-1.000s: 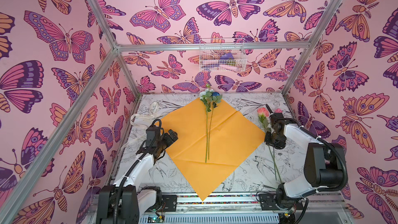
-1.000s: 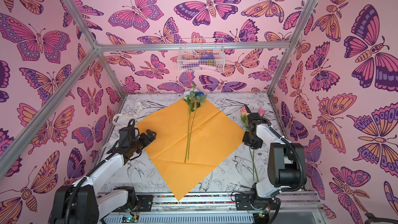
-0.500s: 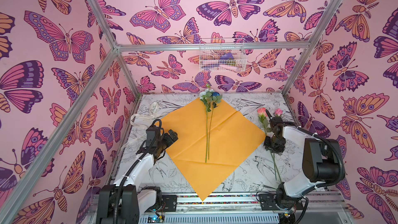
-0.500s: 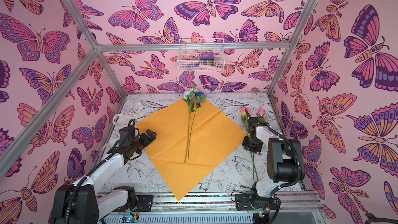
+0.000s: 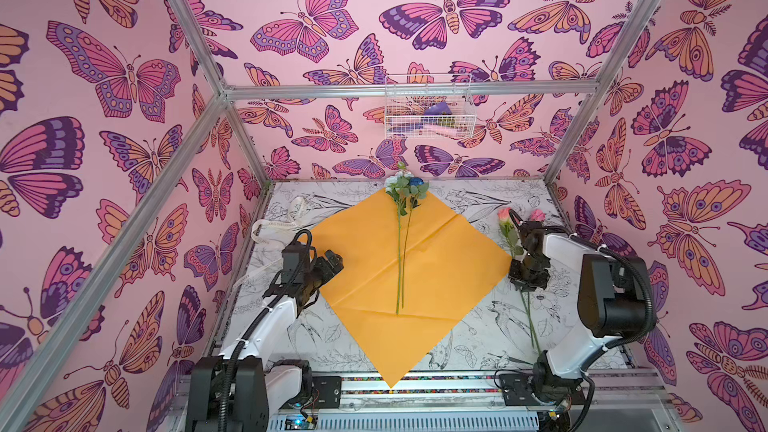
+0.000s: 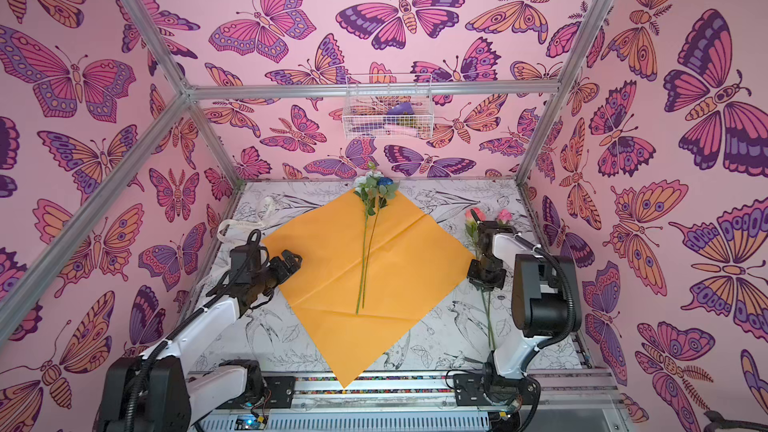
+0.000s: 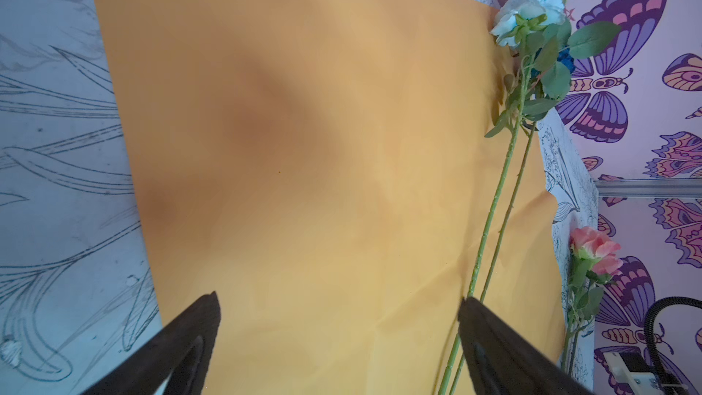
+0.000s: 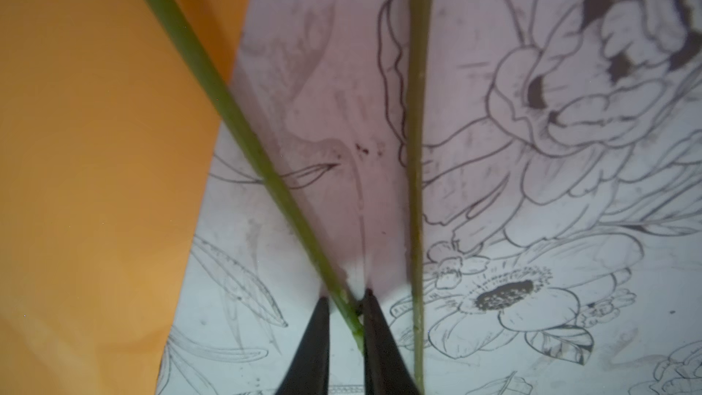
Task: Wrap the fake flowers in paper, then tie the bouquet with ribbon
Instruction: 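Move the right gripper back to the pink rose stems and grasp one, then lift the pink rose with the right gripper and carry it over the sheet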
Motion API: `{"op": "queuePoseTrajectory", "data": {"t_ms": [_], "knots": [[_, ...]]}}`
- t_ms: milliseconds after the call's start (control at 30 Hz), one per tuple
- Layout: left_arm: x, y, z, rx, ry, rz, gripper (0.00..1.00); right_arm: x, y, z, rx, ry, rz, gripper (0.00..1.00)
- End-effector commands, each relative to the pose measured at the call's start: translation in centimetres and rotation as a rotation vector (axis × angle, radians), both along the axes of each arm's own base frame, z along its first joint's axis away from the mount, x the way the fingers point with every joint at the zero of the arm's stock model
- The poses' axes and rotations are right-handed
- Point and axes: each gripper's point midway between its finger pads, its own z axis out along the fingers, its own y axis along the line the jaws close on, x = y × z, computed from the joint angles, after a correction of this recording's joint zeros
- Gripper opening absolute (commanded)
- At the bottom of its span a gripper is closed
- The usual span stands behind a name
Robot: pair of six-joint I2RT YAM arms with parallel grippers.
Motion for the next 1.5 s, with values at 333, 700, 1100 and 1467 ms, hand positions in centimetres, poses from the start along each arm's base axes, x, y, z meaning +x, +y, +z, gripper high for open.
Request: {"op": "queuePoseTrajectory", "data": {"t_ms": [333,700,1100,1467], "knots": [[-0.1,0.3,0.3,0.0,-0.001,0.015,1.0,3.9,1.6,-1.7,0.1,-0.027,0.103,0.04],[0.2,0.2,0.4,-0.003,-0.001,0.011,1.0,4.9,3.4,4.0,0.074,-0.164,0.178,0.0],[0.1,0.1,0.2,-0.006,0.005,0.006,1.0,6.9,10.5,12.0,0.27,-0.443,0.229,0.0],[-0.1,0.0,0.3,-0.012,0.0,0.0,1.0,11.9,23.2,12.6,0.456,-0.512,0.339,0.0]]}}
